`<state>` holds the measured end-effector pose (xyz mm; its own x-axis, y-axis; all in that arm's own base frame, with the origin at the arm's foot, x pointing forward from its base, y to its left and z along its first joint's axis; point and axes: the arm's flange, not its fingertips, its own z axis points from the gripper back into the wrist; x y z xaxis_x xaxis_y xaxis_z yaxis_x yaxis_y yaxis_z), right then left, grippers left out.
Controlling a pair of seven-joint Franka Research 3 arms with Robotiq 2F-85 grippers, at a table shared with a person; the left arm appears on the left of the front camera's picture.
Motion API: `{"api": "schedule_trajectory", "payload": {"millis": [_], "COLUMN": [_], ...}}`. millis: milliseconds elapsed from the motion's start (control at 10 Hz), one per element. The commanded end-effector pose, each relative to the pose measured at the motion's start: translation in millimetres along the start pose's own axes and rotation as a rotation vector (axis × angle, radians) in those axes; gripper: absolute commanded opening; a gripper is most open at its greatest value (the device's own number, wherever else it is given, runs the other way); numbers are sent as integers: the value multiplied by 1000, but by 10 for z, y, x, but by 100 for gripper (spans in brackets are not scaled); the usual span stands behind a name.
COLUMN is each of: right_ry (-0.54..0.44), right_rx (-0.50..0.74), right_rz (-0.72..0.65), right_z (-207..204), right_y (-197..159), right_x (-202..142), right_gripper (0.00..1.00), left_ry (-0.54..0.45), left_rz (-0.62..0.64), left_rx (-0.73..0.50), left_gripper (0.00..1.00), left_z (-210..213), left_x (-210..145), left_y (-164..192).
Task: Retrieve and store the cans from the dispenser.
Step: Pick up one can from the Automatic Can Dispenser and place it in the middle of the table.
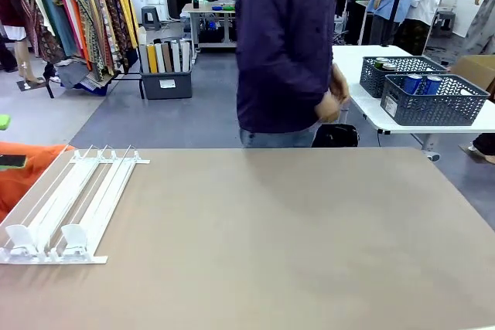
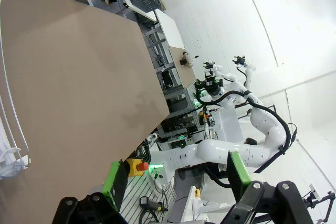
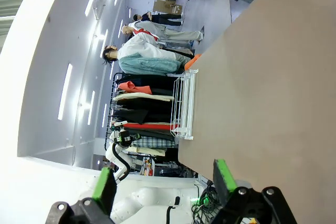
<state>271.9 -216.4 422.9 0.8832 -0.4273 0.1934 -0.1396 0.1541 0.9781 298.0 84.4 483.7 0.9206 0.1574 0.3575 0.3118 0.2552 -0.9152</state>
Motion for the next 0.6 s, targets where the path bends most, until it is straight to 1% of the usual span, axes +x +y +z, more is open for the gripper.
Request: {"api": "schedule_trajectory", "payload": {"millis": [0,500], "right_ry": [-4,-4], "right_rx": [12,12], "right_rz": [24,24], "right_z": [-1,-1], "right_y": [21,21], "right_x": [25,25], "right_gripper": [100,100], "left_ry": [-9,-9], "left_rz": [-12,-12], "left_rx": [-16,-16], "left_gripper": [100,100], "left_z": [-2,-2], "left_x": [19,19], "left_y": [-19,-19]}}
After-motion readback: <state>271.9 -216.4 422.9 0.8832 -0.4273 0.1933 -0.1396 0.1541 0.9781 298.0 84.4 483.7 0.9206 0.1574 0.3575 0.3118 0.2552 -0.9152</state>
